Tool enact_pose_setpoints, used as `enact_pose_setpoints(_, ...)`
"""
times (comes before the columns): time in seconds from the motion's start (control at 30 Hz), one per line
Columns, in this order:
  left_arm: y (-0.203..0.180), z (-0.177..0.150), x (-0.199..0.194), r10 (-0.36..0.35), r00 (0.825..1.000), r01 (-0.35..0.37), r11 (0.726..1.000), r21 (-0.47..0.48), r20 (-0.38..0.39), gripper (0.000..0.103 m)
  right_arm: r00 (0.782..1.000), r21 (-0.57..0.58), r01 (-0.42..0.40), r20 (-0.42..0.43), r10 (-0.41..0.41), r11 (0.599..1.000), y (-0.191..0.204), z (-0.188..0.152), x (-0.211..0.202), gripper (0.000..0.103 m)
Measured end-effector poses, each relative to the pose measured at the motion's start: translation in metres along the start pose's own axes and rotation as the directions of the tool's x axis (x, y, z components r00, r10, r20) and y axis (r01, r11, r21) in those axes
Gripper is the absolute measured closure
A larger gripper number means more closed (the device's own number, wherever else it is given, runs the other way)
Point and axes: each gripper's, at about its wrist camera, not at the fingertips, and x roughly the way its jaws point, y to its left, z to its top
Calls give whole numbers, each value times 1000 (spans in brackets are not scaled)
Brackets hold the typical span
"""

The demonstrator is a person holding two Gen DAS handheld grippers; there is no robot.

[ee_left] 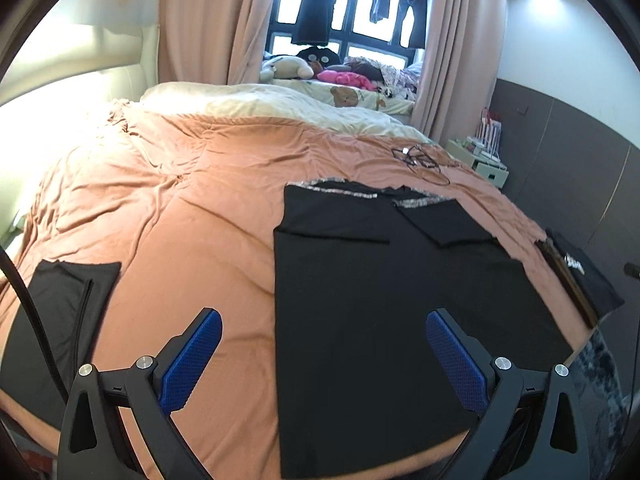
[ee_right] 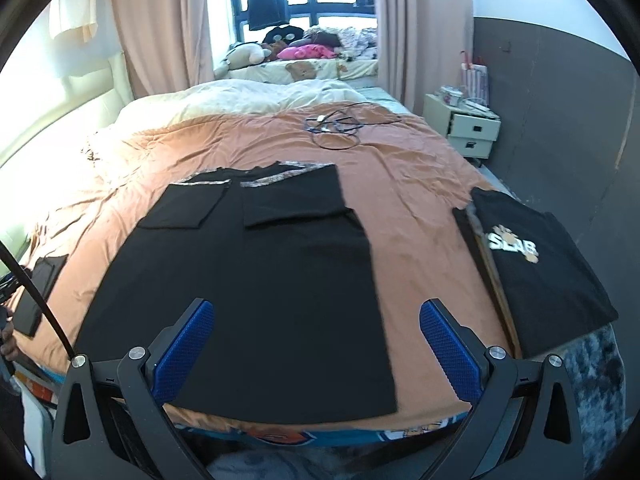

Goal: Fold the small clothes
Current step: 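Move both grippers to the hem end of the long folded black shirt, then close both grippers on the hem edge of the black shirt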

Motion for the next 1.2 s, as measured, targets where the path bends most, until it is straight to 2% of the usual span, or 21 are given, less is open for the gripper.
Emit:
enact_pose_setpoints(0.2,18,-36,-4,1,999,-3,999,-38,-48,1,999,40,-35,14,35,999,-16,-37,-4,0)
enact_pose_setpoints(0.33,35,-59,-2,-5,996,-2,996,-91,-84,2,1000,65,-25,19,24,998,-26,-57,1,0)
enact_pose_setpoints(0.4,43,-67,-2,-4,995,-7,994,-113,-96,6,999,85,-33,0,34,996,-30,-66,9,0)
enact_pose_setpoints(0.57,58,-87,8,-46,986,19,986,-166,-161,30,998,157,-42,-40,49,987,-42,-79,30,0)
enact_pose_setpoints(0.77,64,-113,33,-138,955,71,965,-251,-263,55,996,220,-29,-78,47,975,-58,-92,56,0)
enact_pose_setpoints(0.93,70,-125,51,-182,927,68,941,-331,-328,56,992,249,-15,-119,46,968,-66,-100,76,0)
enact_pose_setpoints(1.1,69,-134,65,-208,906,59,925,-376,-369,57,987,257,-44,-141,82,965,-71,-107,95,0)
enact_pose_setpoints(1.2,69,-138,70,-222,899,56,913,-405,-377,58,981,294,-72,-153,121,953,-81,-111,108,10)
